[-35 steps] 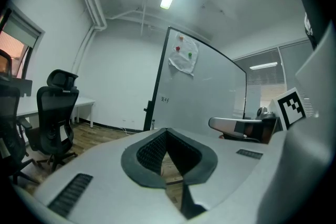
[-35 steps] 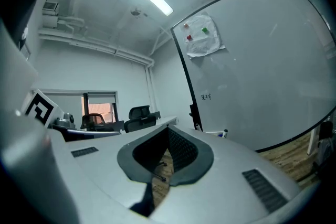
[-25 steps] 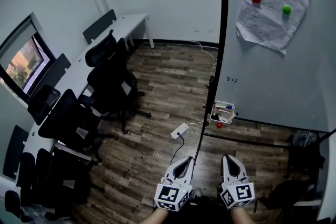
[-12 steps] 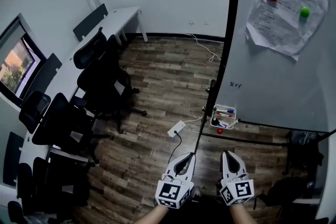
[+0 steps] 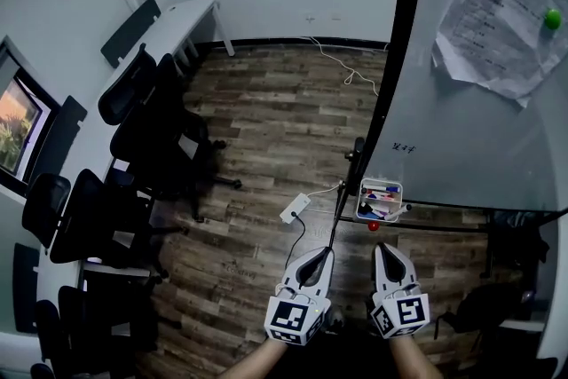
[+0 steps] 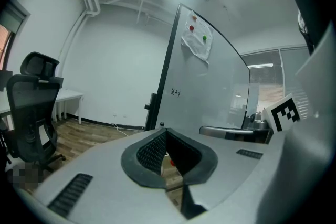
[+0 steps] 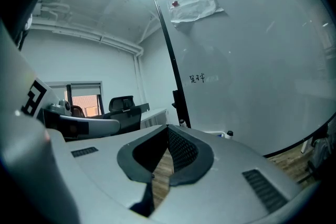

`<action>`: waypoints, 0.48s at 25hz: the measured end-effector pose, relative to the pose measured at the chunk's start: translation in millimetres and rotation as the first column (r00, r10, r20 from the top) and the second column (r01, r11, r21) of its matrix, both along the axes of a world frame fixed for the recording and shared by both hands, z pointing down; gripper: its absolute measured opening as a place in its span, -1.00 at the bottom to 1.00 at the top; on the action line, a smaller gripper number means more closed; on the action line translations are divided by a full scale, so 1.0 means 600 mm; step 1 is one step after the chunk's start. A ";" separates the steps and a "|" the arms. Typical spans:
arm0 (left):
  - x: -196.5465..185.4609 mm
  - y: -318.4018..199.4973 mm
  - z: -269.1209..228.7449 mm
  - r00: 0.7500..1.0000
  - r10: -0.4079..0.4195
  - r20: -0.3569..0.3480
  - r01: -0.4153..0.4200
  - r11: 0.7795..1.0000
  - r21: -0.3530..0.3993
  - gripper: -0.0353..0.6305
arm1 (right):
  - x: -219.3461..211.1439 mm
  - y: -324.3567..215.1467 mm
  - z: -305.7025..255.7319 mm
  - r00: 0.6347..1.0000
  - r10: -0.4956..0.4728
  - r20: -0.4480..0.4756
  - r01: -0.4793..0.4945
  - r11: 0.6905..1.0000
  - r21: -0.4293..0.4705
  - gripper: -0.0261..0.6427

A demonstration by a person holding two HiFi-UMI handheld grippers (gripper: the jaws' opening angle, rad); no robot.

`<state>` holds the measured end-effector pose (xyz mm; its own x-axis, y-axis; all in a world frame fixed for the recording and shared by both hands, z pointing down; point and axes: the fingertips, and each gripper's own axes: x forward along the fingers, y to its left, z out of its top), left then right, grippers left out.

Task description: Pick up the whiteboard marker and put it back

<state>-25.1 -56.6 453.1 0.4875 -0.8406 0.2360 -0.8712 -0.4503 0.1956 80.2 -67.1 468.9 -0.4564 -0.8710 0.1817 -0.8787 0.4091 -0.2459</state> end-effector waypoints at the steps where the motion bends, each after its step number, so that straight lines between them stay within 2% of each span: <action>1: -0.001 -0.007 0.002 1.000 0.002 -0.001 -0.002 1.000 -0.003 -0.87 | -0.002 -0.007 0.004 1.000 0.000 -0.002 0.000 1.000 -0.003 -0.88; 12: -0.020 -0.054 0.033 1.000 0.005 -0.007 -0.006 0.999 -0.052 -0.87 | -0.021 -0.072 0.039 0.999 0.017 -0.034 -0.018 0.999 -0.038 -0.88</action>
<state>-37.0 -88.9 472.7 0.4937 -0.8247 0.2761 -0.8674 -0.4441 0.2246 67.3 -110.1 492.2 -0.4342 -0.8708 0.2306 -0.8937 0.3844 -0.2312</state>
